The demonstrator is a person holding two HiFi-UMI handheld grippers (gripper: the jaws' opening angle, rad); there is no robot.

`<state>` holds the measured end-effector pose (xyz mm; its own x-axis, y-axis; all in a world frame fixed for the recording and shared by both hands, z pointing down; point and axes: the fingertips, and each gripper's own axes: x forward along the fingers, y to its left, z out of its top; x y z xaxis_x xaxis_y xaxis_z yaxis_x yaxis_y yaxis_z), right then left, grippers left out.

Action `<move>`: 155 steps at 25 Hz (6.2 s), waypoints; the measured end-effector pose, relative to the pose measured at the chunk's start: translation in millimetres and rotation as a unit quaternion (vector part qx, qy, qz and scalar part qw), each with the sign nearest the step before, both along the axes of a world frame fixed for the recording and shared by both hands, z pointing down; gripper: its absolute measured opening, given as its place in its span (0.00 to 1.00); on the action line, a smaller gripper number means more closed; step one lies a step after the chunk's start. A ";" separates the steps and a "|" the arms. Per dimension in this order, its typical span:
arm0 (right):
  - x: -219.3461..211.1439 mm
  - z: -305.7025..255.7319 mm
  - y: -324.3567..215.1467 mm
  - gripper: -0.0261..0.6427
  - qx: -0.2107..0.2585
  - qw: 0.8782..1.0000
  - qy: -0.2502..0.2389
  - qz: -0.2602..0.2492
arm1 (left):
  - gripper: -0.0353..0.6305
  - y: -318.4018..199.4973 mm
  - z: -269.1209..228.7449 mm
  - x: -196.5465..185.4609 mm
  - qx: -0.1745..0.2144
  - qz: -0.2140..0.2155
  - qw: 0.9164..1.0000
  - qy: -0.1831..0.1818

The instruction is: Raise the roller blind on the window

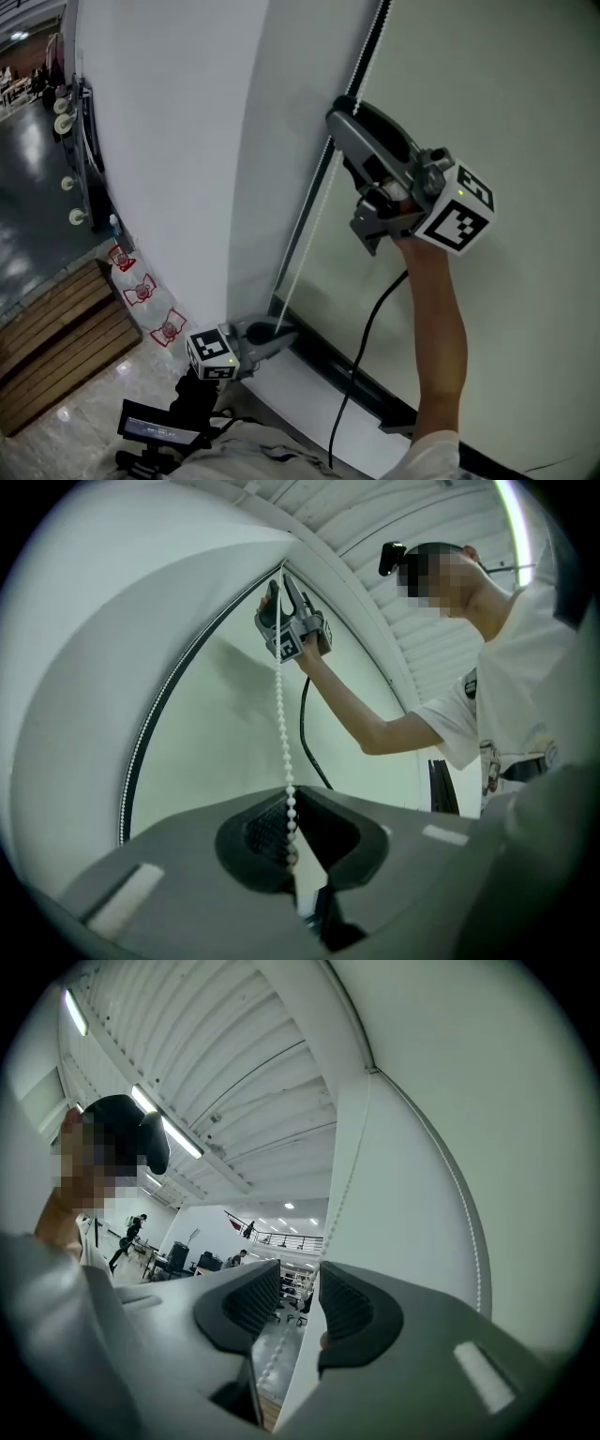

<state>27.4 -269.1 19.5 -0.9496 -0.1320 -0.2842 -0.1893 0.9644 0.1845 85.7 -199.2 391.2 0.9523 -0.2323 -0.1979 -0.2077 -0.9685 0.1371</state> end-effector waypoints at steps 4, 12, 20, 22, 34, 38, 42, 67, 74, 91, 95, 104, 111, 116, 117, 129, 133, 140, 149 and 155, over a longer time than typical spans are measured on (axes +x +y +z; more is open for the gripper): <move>-1.9 -5.7 8.2 0.21 0.019 1.000 -0.008 0.006 | 0.05 5.1 12.0 -5.2 0.004 -0.001 1.000 0.003; 2.2 -10.5 10.0 0.19 0.037 0.999 -0.024 0.019 | 0.05 6.4 32.3 -10.8 0.009 0.001 1.000 0.000; 10.2 -14.1 12.5 0.06 0.017 0.999 -0.039 0.034 | 0.05 9.2 33.3 -8.8 0.008 0.004 1.000 -0.004; 12.4 -14.0 11.9 0.06 0.008 0.998 -0.043 0.037 | 0.05 9.8 32.1 -8.0 0.008 0.005 1.000 -0.004; 9.3 25.7 21.3 0.06 -0.009 0.998 -0.027 0.047 | 0.05 12.4 25.2 -2.3 0.006 0.013 1.000 -0.005; 8.2 72.4 22.4 0.06 -0.032 0.998 -0.011 0.047 | 0.05 12.6 24.6 -2.5 0.005 0.015 1.000 -0.007; 7.3 120.8 26.3 0.06 -0.063 0.997 0.000 0.049 | 0.05 12.5 23.7 -2.3 0.004 0.014 1.000 -0.008; -6.6 317.6 54.8 0.07 -0.167 0.981 0.090 0.040 | 0.05 10.2 21.0 -9.3 -0.003 0.010 1.000 0.009; 0.4 252.2 43.9 0.29 -0.134 0.989 0.056 0.001 | 0.05 11.2 19.0 -9.5 -0.001 0.012 1.000 0.012; -1.2 85.4 22.0 0.26 -0.018 0.999 0.016 -0.030 | 0.05 10.7 27.1 -10.7 -0.002 0.010 1.000 0.011; -0.6 31.1 13.7 0.24 -0.001 0.999 0.013 -0.029 | 0.05 4.0 2.1 -9.2 -0.004 0.010 1.000 0.012; -1.2 4.7 15.3 0.22 0.025 0.999 0.000 -0.022 | 0.05 6.9 17.1 -11.1 -0.001 0.015 1.000 0.009; -4.2 1.4 18.4 0.22 0.025 0.999 0.001 -0.023 | 0.05 12.1 24.3 -7.1 0.004 0.017 1.000 0.006; -4.3 2.1 14.8 0.21 0.015 1.000 0.000 -0.021 | 0.05 12.9 24.6 -4.3 0.002 0.017 1.000 0.006; -3.7 2.3 13.7 0.21 0.012 1.000 -0.001 -0.020 | 0.05 12.6 24.9 -3.9 0.001 0.015 1.000 0.006; -3.2 1.6 9.0 0.06 -0.018 1.000 -0.013 -0.012 | 0.05 12.8 26.2 -5.9 -0.001 0.015 1.000 0.005; -1.7 3.6 6.7 0.05 -0.017 1.000 -0.002 0.002 | 0.05 10.8 27.9 -8.5 -0.002 0.014 1.000 0.004; 2.3 20.9 17.0 0.05 -0.014 1.000 -0.001 0.005 | 0.05 11.4 30.9 -8.6 -0.010 0.012 1.000 0.003; 4.9 86.2 29.9 0.05 -0.039 0.999 0.013 0.018 | 0.05 10.0 21.2 -9.7 -0.004 0.013 1.000 0.002; 2.3 139.2 42.5 0.05 -0.058 0.997 0.034 0.026 | 0.05 9.5 20.1 -14.7 0.001 0.010 1.000 0.004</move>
<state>29.7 -226.6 158.7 -0.9572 -0.2102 -0.1988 -0.2307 0.9692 0.0863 71.0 -189.7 411.3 0.9551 -0.2136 -0.2054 -0.1881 -0.9726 0.1370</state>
